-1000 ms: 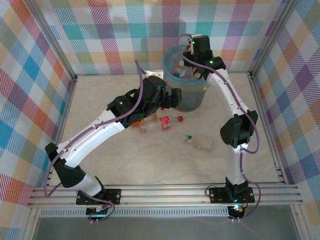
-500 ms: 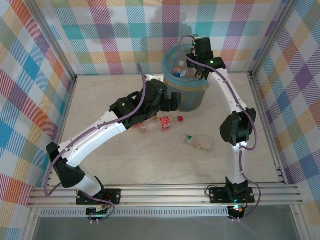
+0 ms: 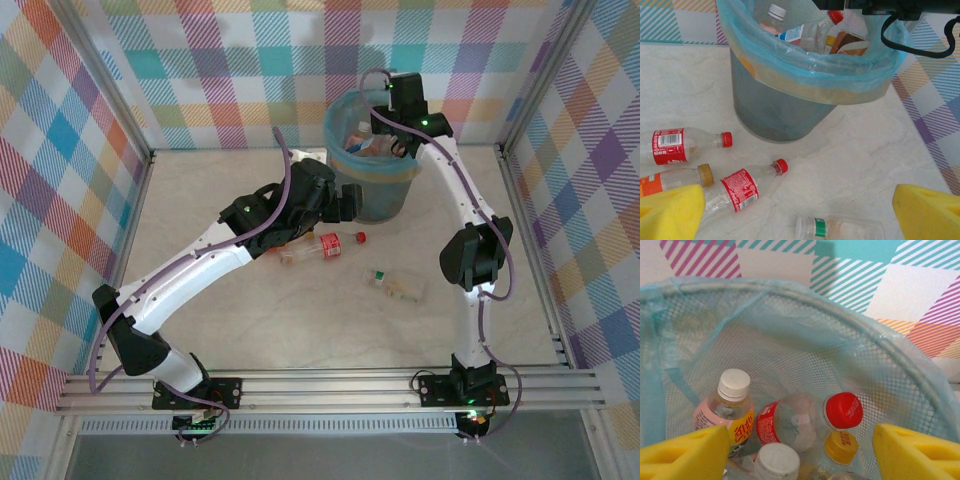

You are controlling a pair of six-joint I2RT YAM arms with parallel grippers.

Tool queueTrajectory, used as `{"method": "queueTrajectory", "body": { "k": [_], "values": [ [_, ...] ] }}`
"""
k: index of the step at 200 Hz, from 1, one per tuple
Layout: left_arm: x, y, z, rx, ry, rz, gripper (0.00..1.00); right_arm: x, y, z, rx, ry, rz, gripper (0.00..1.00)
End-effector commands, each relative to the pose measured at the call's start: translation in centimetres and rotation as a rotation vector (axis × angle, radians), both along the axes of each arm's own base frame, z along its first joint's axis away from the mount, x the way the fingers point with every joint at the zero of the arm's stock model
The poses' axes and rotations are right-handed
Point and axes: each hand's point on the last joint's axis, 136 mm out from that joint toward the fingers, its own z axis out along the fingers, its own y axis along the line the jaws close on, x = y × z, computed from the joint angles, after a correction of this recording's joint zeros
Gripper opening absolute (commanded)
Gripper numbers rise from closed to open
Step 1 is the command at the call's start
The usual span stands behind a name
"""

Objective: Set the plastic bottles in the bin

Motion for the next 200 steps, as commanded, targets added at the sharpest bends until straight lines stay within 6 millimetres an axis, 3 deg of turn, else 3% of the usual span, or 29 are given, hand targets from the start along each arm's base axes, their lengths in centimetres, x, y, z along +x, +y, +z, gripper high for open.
{"method": "queueTrajectory", "body": {
  "k": [1, 23, 50, 85, 117, 136, 160, 200],
  "values": [
    [0.1, 0.6, 0.3, -0.014, 0.004, 0.011, 0.96, -1.0, 0.2, 4.3, 0.038, -0.077, 0.023, 0.75],
    [0.1, 0.8, 0.4, -0.008, -0.002, 0.013, 0.96, -1.4, 0.7, 5.1, 0.062, -0.081, 0.046, 0.74],
    [0.0, 1.1, 0.6, 0.018, -0.017, 0.003, 0.96, -3.0, 2.1, 8.3, 0.096, -0.118, 0.108, 0.75],
    [-0.6, 2.4, 1.1, 0.049, -0.047, -0.003, 0.97, -7.5, 4.1, 13.0, 0.119, -0.17, 0.22, 0.77],
    [-2.1, 3.5, 1.0, 0.05, -0.07, -0.039, 0.97, -12.3, 5.3, 14.7, 0.146, -0.15, 0.33, 0.78],
    [-2.8, 4.1, 0.8, 0.044, -0.093, -0.066, 0.97, -15.3, 6.6, 14.3, 0.161, -0.111, 0.424, 0.78],
    [-3.9, 4.4, 0.0, 0.055, -0.095, -0.11, 0.97, -19.3, 7.8, 12.1, 0.149, -0.017, 0.548, 0.78],
    [-5.7, 5.7, -2.3, 0.088, -0.054, -0.15, 0.97, -24.0, 5.5, 6.9, 0.075, 0.141, 0.564, 0.79]
  ]
}}
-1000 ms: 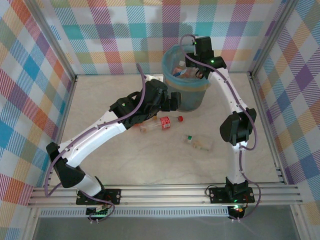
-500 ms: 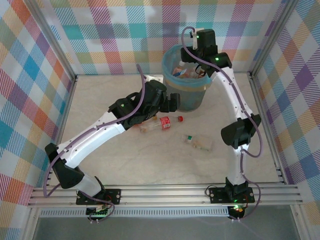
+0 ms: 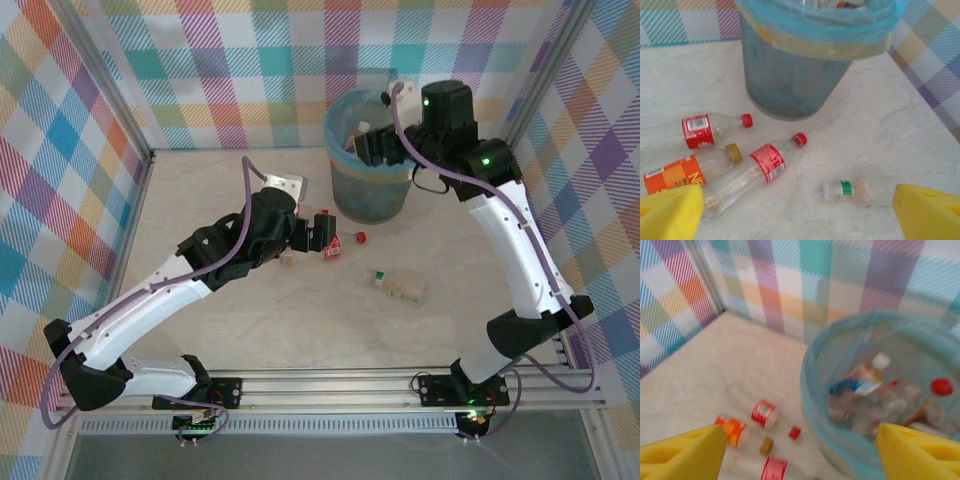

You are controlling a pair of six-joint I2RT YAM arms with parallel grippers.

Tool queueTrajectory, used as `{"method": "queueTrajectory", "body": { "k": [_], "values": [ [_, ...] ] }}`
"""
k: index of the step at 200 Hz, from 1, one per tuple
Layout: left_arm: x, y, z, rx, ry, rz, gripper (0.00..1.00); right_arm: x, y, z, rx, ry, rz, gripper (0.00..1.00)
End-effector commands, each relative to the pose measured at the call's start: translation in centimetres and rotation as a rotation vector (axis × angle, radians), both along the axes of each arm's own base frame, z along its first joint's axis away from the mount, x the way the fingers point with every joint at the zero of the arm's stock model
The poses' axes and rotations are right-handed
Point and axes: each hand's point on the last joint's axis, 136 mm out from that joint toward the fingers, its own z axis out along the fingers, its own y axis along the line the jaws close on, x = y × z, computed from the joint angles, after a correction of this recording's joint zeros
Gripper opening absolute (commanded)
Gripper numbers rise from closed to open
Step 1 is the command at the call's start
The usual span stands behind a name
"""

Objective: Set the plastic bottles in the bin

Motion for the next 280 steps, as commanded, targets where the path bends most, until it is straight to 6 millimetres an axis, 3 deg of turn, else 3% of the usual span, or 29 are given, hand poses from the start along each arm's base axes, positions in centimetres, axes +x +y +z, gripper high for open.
{"method": "queueTrajectory", "body": {
  "k": [1, 22, 63, 90, 140, 188, 237, 261, 280],
  "values": [
    [-0.8, 0.9, -0.6, 0.009, -0.005, -0.031, 0.97, -2.9, -1.1, -4.7, -0.1, 0.128, 0.043, 0.8],
    [-1.7, 1.7, -1.6, 0.011, 0.001, -0.047, 0.96, -5.5, -2.8, -6.9, -0.117, 0.221, 0.003, 0.79],
    [-3.6, 1.6, -3.7, 0.004, 0.024, -0.137, 0.96, -10.0, -3.7, -11.5, -0.152, 0.349, 0.072, 0.78],
    [-4.6, 1.0, -5.8, 0.012, 0.05, -0.195, 0.96, -12.1, -4.3, -14.6, -0.204, 0.391, 0.129, 0.77],
    [-5.7, -0.1, -11.6, 0.049, 0.125, -0.254, 0.96, -14.4, -4.6, -20.7, -0.326, 0.419, 0.28, 0.77],
    [-6.5, -0.8, -16.5, 0.059, 0.182, -0.292, 0.97, -13.9, -4.3, -26.8, -0.517, 0.486, 0.376, 0.83],
    [-6.5, -1.5, -18.7, 0.057, 0.187, -0.318, 0.99, -11.8, -4.7, -31.9, -0.654, 0.546, 0.364, 0.85],
    [-6.4, -1.3, -19.3, 0.07, 0.19, -0.306, 1.0, -10.3, -4.4, -33.7, -0.673, 0.534, 0.325, 0.85],
    [-6.5, -1.3, -19.6, 0.073, 0.197, -0.309, 1.0, -10.3, -4.0, -35.0, -0.699, 0.557, 0.343, 0.85]
  ]
}}
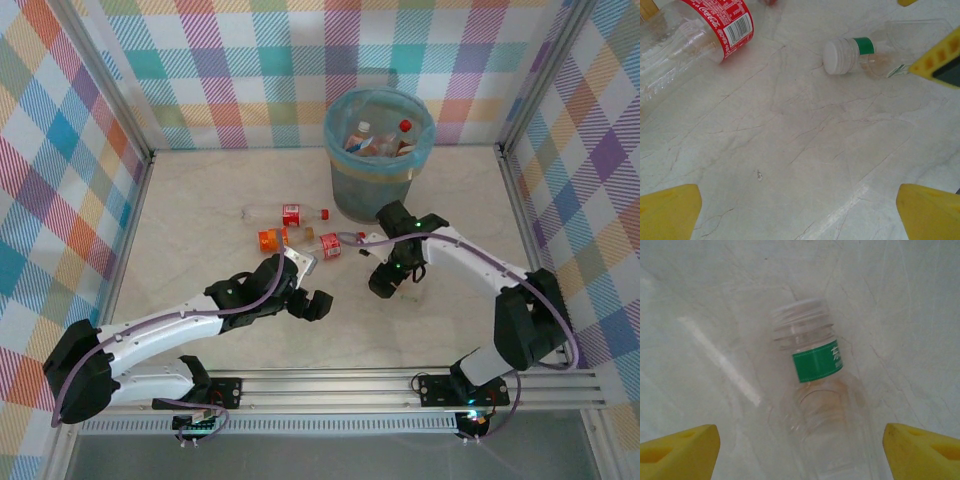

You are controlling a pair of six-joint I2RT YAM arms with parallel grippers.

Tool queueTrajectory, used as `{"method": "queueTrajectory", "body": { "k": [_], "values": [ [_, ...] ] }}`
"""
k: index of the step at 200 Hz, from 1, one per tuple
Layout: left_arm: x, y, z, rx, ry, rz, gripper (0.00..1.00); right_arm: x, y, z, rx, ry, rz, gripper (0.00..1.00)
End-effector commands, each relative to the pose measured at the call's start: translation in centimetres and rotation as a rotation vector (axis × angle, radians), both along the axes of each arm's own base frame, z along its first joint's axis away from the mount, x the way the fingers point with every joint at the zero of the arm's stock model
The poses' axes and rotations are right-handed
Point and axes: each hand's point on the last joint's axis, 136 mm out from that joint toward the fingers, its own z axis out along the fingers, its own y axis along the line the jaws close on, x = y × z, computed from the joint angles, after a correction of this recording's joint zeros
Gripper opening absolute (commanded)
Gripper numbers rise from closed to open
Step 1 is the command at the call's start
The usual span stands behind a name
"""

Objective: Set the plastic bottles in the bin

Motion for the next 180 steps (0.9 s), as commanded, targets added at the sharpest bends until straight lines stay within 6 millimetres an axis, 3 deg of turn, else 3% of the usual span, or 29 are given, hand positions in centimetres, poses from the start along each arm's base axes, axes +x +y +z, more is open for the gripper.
{"method": "queueTrajectory", "body": {
  "k": [1, 90, 154, 180],
  "values": [
    [0.0, -0.5, -0.2, -0.011, -0.013, -0.022, 1.0, 1.1, 0.7, -1.2, -0.025, -0.03, 0.032, 0.85],
    [-0.3, 0.2, 0.1, -0.018, -0.012, -0.004, 1.0, 1.2, 0.1, -5.6, -0.14, 0.041, 0.06, 0.86],
    [-0.5, 0.7, 0.0, -0.011, -0.008, 0.012, 1.0, 1.0, -0.5, -6.9, -0.176, 0.05, 0.077, 0.83],
    [-0.4, 0.7, 0.1, -0.009, -0.013, 0.014, 1.0, 0.9, -0.5, -6.6, -0.174, 0.047, 0.075, 0.77]
  ]
}}
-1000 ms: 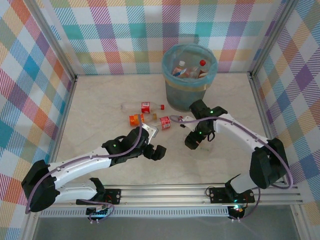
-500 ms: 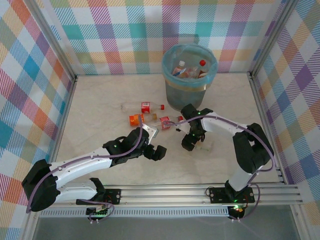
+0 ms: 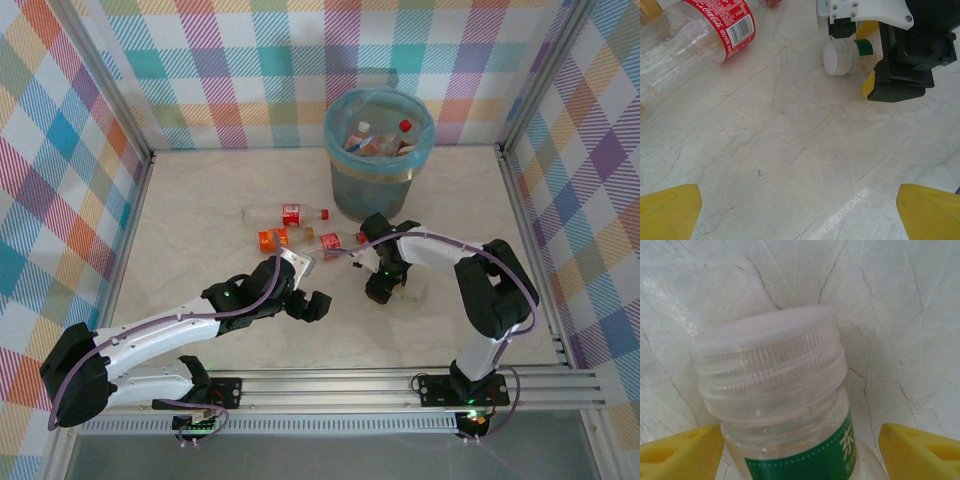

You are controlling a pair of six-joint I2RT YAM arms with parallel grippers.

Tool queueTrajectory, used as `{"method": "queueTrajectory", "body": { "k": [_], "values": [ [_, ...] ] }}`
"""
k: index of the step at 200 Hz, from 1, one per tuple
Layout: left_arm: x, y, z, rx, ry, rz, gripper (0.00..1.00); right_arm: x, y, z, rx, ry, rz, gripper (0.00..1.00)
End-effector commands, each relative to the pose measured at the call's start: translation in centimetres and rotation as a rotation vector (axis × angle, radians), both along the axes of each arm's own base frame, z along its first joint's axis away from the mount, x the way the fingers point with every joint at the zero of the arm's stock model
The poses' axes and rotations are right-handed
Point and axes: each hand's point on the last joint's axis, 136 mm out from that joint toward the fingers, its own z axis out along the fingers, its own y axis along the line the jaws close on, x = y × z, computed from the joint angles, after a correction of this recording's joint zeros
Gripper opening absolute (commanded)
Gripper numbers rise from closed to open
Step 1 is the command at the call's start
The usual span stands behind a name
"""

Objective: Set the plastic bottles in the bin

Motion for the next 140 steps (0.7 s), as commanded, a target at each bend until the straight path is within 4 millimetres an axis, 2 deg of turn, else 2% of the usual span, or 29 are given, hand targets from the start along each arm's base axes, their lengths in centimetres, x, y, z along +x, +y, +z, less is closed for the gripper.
{"method": "queueTrajectory", "body": {
  "k": [1, 47, 87, 112, 140],
  "values": [
    [-0.2, 0.4, 0.0, 0.001, -0.006, 0.008, 1.0, -0.2, 0.0, 0.0, -0.006, 0.001, 0.019, 0.77],
    [0.0, 0.4, 0.5, 0.007, -0.024, 0.007, 1.0, -0.4, 0.4, 1.9, 0.021, -0.018, 0.0, 0.61],
    [0.3, 0.2, 2.2, -0.013, -0.056, 0.007, 1.0, -1.0, 1.2, 4.8, 0.079, -0.058, -0.002, 0.55],
    [1.0, -0.4, 4.7, -0.042, -0.098, 0.003, 0.99, -0.7, 2.5, 8.3, 0.196, -0.123, -0.027, 0.51],
    [1.9, -1.2, 9.1, -0.073, -0.154, 0.002, 0.98, -0.1, 4.7, 15.3, 0.396, -0.228, -0.057, 0.48]
  ]
}}
